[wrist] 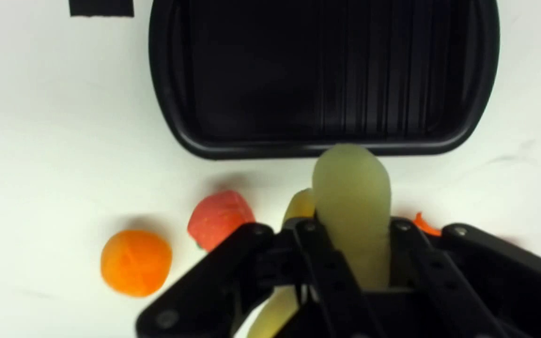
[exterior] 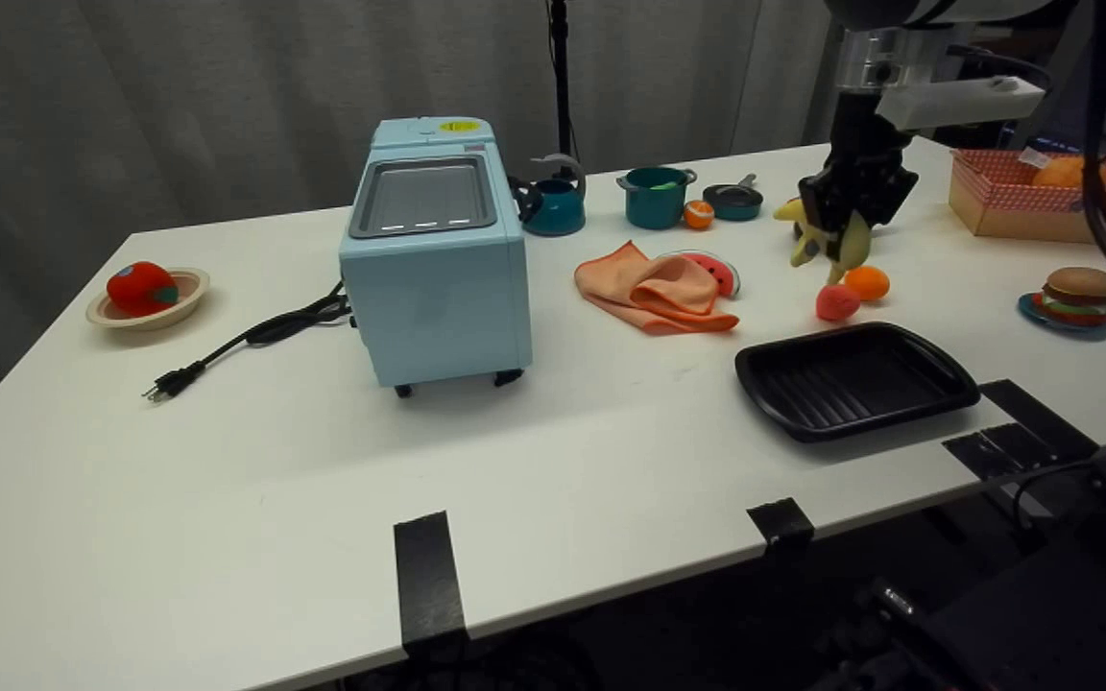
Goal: Put the banana plush toy in the black pot then put the strawberry plush toy on the black tray
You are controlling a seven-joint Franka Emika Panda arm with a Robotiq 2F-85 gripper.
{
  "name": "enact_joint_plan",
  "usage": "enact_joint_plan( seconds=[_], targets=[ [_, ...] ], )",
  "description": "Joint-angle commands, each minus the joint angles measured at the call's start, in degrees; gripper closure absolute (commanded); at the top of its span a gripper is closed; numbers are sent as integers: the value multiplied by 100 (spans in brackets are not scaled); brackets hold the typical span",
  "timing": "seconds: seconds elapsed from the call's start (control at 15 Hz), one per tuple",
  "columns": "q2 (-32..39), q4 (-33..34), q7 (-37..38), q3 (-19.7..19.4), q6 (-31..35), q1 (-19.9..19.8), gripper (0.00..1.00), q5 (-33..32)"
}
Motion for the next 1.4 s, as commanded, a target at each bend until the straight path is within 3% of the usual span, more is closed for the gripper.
enact_joint_plan(
  seconds=[0.0, 0.47, 1.33],
  targets=[
    [403, 856, -208, -74, -143, -213, 97, 210],
    [1522, 2402, 84, -251, -140, -591, 97, 186],
    [3384, 5077, 1587, -682, -165, -819, 97, 80]
  ],
)
